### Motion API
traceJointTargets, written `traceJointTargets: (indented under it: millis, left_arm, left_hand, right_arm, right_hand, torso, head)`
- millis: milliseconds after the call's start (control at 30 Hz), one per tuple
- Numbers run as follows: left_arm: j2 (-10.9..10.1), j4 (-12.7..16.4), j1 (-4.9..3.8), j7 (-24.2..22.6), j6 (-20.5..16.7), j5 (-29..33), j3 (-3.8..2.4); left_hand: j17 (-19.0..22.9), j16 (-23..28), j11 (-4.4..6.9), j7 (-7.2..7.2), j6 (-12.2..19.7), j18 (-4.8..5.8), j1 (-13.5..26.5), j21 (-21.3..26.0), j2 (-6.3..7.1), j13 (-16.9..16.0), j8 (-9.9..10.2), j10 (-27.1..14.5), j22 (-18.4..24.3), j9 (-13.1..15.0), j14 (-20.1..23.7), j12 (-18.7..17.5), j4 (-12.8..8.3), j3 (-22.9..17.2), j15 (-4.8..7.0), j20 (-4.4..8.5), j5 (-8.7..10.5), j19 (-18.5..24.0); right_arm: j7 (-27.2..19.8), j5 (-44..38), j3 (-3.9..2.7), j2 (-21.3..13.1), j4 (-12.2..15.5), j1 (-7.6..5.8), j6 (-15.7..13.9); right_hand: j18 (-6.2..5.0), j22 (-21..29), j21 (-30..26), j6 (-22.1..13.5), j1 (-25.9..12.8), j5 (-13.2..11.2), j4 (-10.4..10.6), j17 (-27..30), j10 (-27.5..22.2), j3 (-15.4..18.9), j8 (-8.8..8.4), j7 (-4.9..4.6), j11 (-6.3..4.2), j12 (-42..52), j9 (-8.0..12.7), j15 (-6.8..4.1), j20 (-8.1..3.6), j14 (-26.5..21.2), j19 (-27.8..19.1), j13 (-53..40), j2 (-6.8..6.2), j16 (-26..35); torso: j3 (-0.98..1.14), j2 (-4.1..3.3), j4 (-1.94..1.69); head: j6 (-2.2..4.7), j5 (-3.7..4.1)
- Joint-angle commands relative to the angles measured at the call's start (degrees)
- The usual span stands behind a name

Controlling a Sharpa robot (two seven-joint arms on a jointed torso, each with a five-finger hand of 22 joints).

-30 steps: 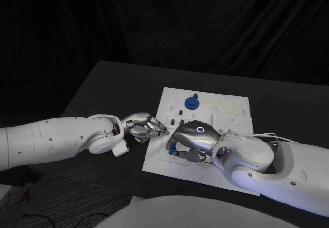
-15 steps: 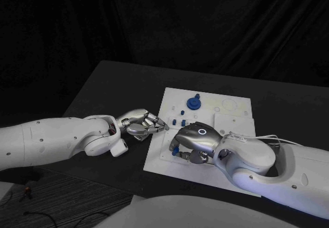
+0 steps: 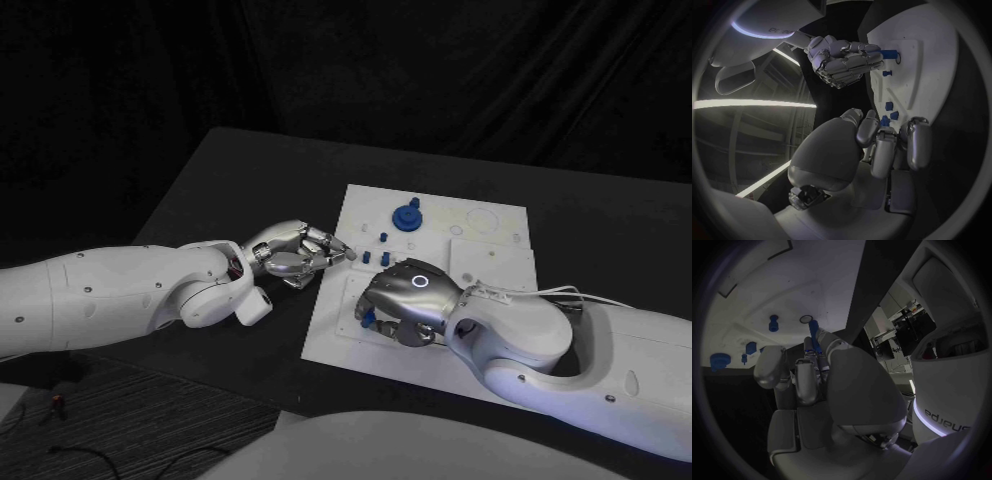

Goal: Assemble the parts on the task board

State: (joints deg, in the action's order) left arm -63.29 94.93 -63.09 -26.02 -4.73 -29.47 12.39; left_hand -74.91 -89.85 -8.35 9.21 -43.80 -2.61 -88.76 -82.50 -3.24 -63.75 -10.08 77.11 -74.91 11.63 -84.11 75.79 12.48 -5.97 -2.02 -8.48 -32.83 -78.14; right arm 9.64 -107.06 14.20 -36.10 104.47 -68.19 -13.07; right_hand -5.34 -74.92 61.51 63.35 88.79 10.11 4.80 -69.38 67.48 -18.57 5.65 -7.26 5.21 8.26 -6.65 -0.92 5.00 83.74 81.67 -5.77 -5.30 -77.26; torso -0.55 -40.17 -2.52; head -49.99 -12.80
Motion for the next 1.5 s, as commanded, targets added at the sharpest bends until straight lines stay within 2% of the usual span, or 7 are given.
traceJointTargets:
  millis: [33, 1500]
  left_arm:
    - [0.21, -0.04, -0.14, -1.82, -0.13, 1.68, -0.03]
    - [2.10, -2.07, -0.11, 0.93, 1.95, 1.73, -0.01]
  left_hand:
    - [-15.09, -0.15, 4.14, -0.11, -0.01, -0.38, -0.09, 0.11, 0.36, -26.25, 0.38, 12.89, -9.10, -0.01, -5.89, 14.21, -0.06, -0.40, 0.33, 0.28, -0.28, -0.08]
    - [-15.09, -0.15, 4.11, -0.05, -0.03, -0.44, 0.00, 0.28, 0.35, -26.25, 0.41, 12.89, -9.02, 0.00, -5.89, 14.21, -0.06, -0.93, 0.35, 0.34, -0.59, 0.16]
  right_arm:
    - [0.31, -2.73, -0.02, 0.10, -0.29, 0.39, 0.78]
    - [2.55, -3.02, -0.02, -0.84, -1.41, 1.01, 0.18]
  right_hand:
    - [0.31, -8.54, 0.14, 0.56, -0.11, -0.03, -0.15, -0.04, 2.21, -0.04, -0.30, -0.02, -1.70, 0.23, -0.07, -0.05, -0.11, 1.61, 0.33, -0.02, -0.64, -0.28]
    - [0.26, -8.45, 0.07, 0.50, 0.06, 0.47, -0.52, 0.16, 2.17, -0.59, -0.58, -0.09, -1.61, -0.28, -0.09, 0.01, -0.09, 1.47, 0.15, 0.06, -0.52, -0.21]
  torso:
    - [0.02, -0.06, 0.04]
    - [0.01, -0.07, 0.04]
  head:
    - [-0.01, 0.02]
    - [-0.01, -0.09]
